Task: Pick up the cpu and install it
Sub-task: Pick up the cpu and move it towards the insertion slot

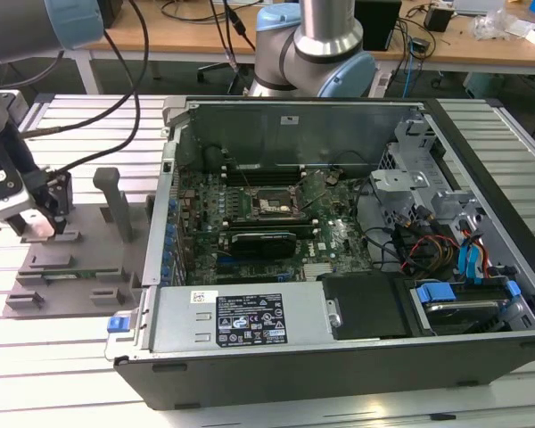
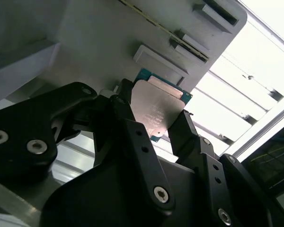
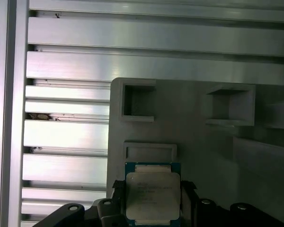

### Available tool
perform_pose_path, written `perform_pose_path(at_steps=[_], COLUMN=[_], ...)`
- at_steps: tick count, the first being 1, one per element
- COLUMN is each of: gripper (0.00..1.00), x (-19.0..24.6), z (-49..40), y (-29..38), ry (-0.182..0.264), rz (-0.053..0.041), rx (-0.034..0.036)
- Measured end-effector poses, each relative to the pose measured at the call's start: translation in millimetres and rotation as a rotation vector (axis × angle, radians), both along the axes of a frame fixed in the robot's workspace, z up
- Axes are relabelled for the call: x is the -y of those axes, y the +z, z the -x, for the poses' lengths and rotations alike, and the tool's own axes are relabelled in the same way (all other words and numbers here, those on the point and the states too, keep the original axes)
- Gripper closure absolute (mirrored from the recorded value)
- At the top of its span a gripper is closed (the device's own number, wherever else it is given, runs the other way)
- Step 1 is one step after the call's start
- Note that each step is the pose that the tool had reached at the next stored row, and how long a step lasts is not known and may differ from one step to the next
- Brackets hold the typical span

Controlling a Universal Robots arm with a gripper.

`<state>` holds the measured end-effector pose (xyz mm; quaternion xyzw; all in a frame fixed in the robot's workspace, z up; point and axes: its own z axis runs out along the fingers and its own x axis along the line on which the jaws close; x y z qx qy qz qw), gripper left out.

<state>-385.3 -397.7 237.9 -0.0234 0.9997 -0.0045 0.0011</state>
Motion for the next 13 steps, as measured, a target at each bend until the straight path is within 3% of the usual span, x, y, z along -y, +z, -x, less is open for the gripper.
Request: perform_pose_path(at_steps=[13], gripper=[0.45], x=[0.0], z=[0.0], y=[14.7], ry=[0.000], rz=[-0.0001], rx=[0.0001])
